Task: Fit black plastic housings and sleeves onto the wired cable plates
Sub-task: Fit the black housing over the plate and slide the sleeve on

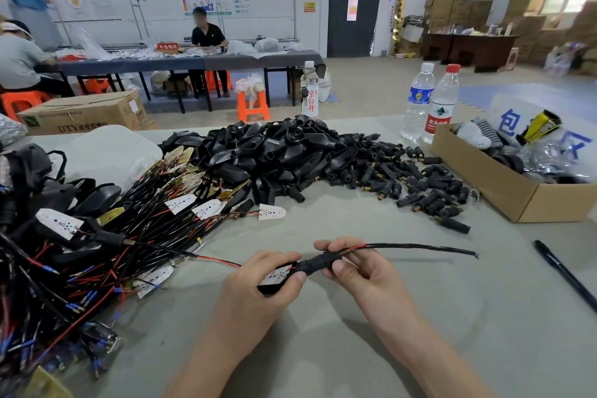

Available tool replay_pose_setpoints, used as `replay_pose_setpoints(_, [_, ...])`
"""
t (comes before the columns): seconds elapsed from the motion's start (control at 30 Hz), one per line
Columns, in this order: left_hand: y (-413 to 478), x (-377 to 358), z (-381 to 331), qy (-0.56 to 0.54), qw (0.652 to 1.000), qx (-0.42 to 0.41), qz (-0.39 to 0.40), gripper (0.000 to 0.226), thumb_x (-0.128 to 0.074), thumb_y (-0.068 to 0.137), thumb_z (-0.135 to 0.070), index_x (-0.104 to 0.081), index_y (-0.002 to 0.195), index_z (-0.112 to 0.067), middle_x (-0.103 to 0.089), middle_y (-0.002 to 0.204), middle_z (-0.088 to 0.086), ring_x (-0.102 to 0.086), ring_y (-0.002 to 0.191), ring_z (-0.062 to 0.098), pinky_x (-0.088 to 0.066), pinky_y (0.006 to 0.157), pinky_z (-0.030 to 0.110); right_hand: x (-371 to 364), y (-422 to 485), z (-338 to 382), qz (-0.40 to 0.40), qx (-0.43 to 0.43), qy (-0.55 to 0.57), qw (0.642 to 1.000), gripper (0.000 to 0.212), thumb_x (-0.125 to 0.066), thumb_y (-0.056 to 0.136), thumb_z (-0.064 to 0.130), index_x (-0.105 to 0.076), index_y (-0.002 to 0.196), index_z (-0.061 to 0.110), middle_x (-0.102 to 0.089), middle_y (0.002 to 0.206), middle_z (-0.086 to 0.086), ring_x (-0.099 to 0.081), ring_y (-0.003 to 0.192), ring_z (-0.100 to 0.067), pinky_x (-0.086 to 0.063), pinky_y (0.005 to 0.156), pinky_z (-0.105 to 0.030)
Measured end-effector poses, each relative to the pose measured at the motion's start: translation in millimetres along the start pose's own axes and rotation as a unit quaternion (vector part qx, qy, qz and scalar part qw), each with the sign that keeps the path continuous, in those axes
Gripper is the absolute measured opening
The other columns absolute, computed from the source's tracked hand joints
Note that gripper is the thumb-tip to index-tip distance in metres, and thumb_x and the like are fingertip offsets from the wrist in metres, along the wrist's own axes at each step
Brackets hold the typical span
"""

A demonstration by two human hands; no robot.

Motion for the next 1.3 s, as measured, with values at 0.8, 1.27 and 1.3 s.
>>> replay_pose_setpoints(0.8, [-2, -4, 8, -0.142, 0.984, 0.099, 0.038, 0.04, -0.074, 0.074, -0.036, -0.062, 0.11, -0.047, -0.073, 0.1, -0.014, -0.069, 0.094, 0.005, -0.052, 0.083, 0.017, 1, -2, 10, 0.024, 0.046, -0.089, 0.995, 0.03, -0.047, 0.096, -0.014, -0.064, 0.094, 0.011, -0.072, 0.109, 0.004, -0.069, 0.103, -0.015, -0.054, 0.085, -0.024])
replay_pose_setpoints(1.27, [-3, -6, 8, -0.073, 0.994, 0.078, 0.013, 0.042, -0.081, 0.08, -0.028, -0.061, 0.115, -0.042, -0.07, 0.101, -0.023, -0.067, 0.098, 0.0, -0.047, 0.081, 0.011, -1, -1, -1, 0.04, 0.007, -0.099, 0.994, 0.025, -0.051, 0.099, -0.001, -0.068, 0.106, 0.015, -0.071, 0.119, 0.006, -0.064, 0.116, -0.011, -0.051, 0.098, -0.029])
replay_pose_setpoints(1.3, [-3, -6, 8, -0.067, 0.995, 0.077, 0.011, 0.042, -0.081, 0.08, -0.027, -0.061, 0.114, -0.042, -0.07, 0.101, -0.025, -0.067, 0.098, -0.001, -0.046, 0.081, 0.009, -1, -1, -1, 0.038, 0.003, -0.078, 0.996, 0.021, -0.05, 0.1, 0.008, -0.069, 0.109, 0.014, -0.071, 0.12, 0.004, -0.064, 0.116, -0.013, -0.052, 0.096, -0.028])
Point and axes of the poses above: each hand's wrist, its own y-axis towards the middle knuckle, its own x-axis out of the back of the hand, z = x × y, the point moved 3 cm from there along y, towards the middle knuckle
